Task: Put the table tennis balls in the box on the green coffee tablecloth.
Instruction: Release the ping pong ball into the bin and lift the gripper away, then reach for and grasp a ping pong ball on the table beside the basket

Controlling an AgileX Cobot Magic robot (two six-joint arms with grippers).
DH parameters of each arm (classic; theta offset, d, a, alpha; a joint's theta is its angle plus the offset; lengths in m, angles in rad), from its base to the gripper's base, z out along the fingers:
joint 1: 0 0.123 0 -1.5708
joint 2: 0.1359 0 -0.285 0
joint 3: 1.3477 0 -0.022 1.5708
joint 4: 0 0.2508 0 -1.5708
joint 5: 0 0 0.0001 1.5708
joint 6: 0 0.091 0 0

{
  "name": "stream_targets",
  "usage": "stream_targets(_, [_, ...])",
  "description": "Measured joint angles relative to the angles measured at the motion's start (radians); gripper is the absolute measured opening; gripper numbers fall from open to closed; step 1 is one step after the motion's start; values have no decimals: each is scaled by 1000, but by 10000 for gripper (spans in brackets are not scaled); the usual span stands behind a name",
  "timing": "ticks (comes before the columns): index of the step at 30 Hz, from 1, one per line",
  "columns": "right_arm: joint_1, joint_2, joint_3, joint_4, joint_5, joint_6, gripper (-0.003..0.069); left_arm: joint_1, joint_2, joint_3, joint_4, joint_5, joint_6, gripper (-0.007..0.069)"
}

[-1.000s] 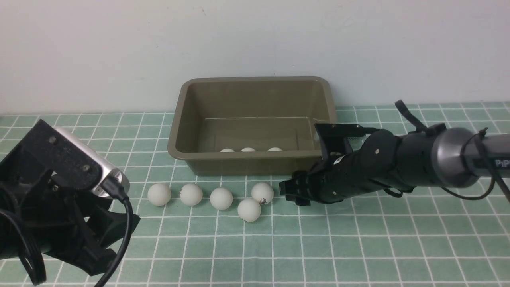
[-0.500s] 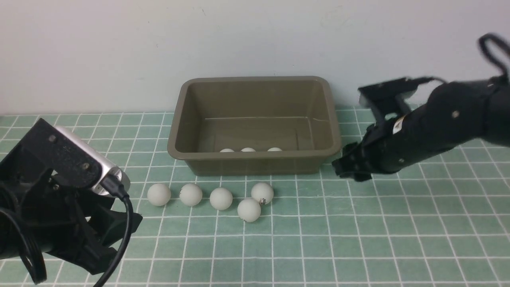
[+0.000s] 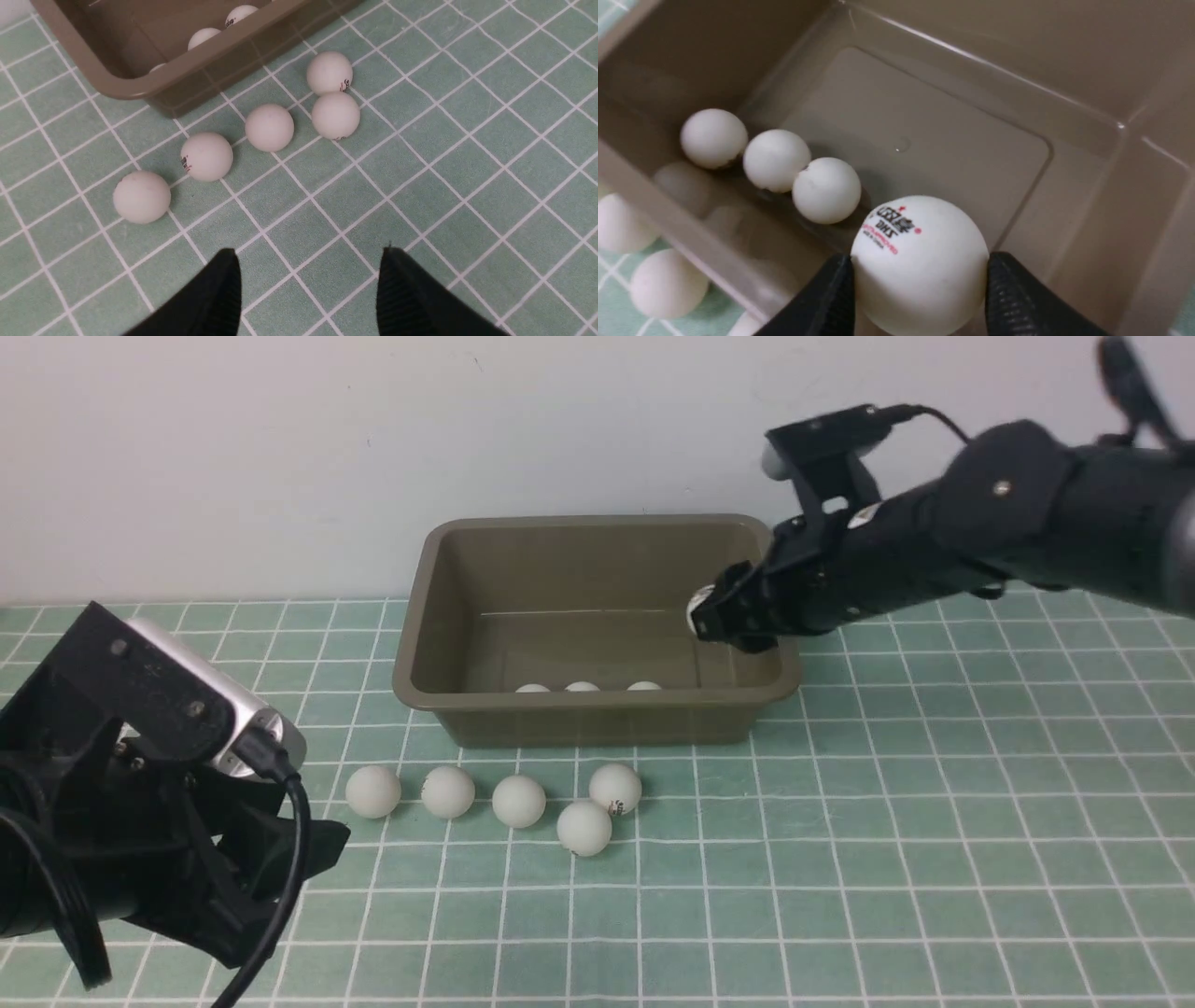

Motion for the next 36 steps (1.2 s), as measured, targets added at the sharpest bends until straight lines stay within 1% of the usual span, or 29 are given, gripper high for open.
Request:
stream_targets(5, [0, 69, -45, 0, 17, -3, 335, 0, 0, 0, 0, 0, 0, 363])
stream_targets(7, [0, 68, -51, 0, 18, -3, 395, 0, 0, 0, -1, -4, 0, 363])
stream_targets(8, [0, 66, -52, 0, 18, -3, 449, 0, 0, 0, -1, -13, 0, 363])
stream_targets(11, [0, 56, -53, -4, 18, -13, 556, 0, 1, 0, -5, -49, -17, 363])
stream_targets(12, [0, 43, -53, -10, 13, -17, 586, 0, 5, 0, -6, -66, -30, 363])
stream_targets(13, [0, 25, -53, -17, 9, -19, 599, 0, 11, 0, -7, -75, -44, 363])
stream_targets(15, [0, -14, -53, -26, 5, -23, 600, 0, 33, 0, -10, -93, -62, 363])
stream_targets(17, [0, -76, -53, -41, 5, -23, 584, 4, 78, 0, -12, -99, -78, 363])
stream_targets(22, [0, -258, -53, -44, 52, -24, 521, 5, 243, -24, -12, -102, -34, 370])
stream_targets(26, [0, -402, -53, -44, 160, -24, 490, 18, 354, -96, -12, -87, 29, 437])
stream_targets(27, [0, -429, -53, -44, 188, -23, 488, 36, 388, -131, -12, -78, 46, 465])
stream_targets(30, [0, -494, -53, -36, 235, -23, 485, 77, 453, -206, -11, -56, 65, 504])
stream_targets(36, [0, -558, -53, -20, 278, 10, 484, 189, 581, -330, 30, 29, 49, 513])
